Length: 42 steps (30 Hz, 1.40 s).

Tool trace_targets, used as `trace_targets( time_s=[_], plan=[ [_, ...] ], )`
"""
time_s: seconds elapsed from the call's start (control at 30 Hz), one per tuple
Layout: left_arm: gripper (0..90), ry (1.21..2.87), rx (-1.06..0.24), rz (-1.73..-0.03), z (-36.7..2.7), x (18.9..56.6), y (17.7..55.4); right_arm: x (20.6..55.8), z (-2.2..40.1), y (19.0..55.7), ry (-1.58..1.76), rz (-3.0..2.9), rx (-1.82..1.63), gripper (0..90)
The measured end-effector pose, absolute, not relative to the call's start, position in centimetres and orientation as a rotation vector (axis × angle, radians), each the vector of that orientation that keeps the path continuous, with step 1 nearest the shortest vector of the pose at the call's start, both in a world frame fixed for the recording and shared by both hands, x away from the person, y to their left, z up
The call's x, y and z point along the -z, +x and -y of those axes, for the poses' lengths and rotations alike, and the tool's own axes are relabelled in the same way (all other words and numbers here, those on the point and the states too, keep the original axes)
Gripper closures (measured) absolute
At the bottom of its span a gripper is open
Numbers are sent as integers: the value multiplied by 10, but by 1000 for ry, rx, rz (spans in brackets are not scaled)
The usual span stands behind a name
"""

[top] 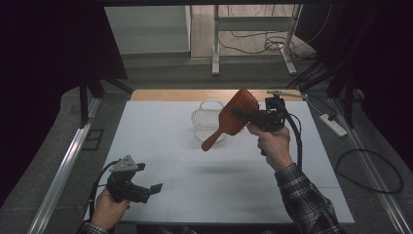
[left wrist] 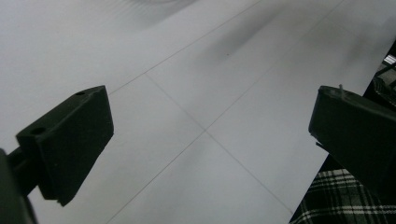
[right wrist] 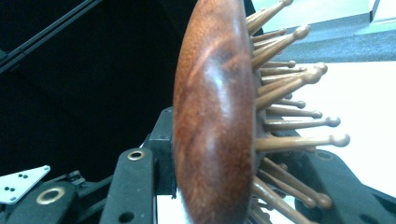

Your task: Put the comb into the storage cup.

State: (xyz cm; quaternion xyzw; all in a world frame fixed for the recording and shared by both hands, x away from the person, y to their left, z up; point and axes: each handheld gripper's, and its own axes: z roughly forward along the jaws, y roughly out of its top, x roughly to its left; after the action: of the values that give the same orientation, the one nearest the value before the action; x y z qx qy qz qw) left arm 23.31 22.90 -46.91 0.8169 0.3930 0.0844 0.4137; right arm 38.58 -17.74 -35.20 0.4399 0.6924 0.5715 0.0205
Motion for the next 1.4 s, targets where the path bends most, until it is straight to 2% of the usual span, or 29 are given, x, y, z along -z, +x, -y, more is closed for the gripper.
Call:
trace_targets(
  time_s=[0.4,1.4],
  plan=[
    [0,2089,-291,-1004,-239,470,217,340,176,397,1352,-2119,-1767,555],
    [0,2073,-331,-1005,-247,469,205,337,161,447,1394,-2035,-1687,555]
  ],
)
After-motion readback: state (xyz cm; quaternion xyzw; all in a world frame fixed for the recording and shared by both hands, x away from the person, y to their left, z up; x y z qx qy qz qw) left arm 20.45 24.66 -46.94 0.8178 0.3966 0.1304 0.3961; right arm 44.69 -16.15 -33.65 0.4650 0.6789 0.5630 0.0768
